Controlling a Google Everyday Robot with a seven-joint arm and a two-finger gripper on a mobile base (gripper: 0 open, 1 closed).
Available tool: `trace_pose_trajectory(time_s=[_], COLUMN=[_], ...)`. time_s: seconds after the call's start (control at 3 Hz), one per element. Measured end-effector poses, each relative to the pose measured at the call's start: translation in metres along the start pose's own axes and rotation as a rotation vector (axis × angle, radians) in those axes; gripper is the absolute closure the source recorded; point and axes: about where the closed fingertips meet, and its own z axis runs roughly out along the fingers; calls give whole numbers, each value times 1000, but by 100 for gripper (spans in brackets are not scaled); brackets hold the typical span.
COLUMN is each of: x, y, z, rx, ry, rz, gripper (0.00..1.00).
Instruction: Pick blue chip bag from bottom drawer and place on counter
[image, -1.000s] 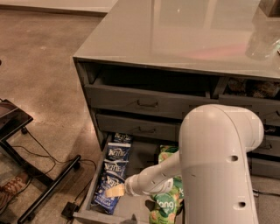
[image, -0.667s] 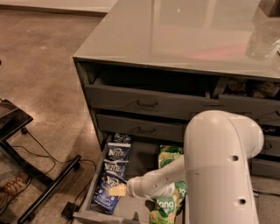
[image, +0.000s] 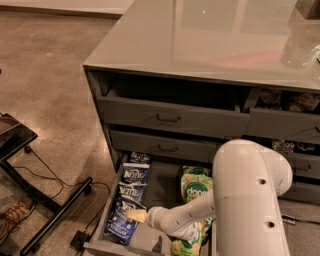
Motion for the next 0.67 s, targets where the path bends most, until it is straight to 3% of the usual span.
trace_pose_trajectory(time_s=[0.33,0.67], x=[-5,-5], y=[-6,-6], z=[13,13], rx=[2,2], ry=[-64,-64], rz=[47,47], gripper=[0,0])
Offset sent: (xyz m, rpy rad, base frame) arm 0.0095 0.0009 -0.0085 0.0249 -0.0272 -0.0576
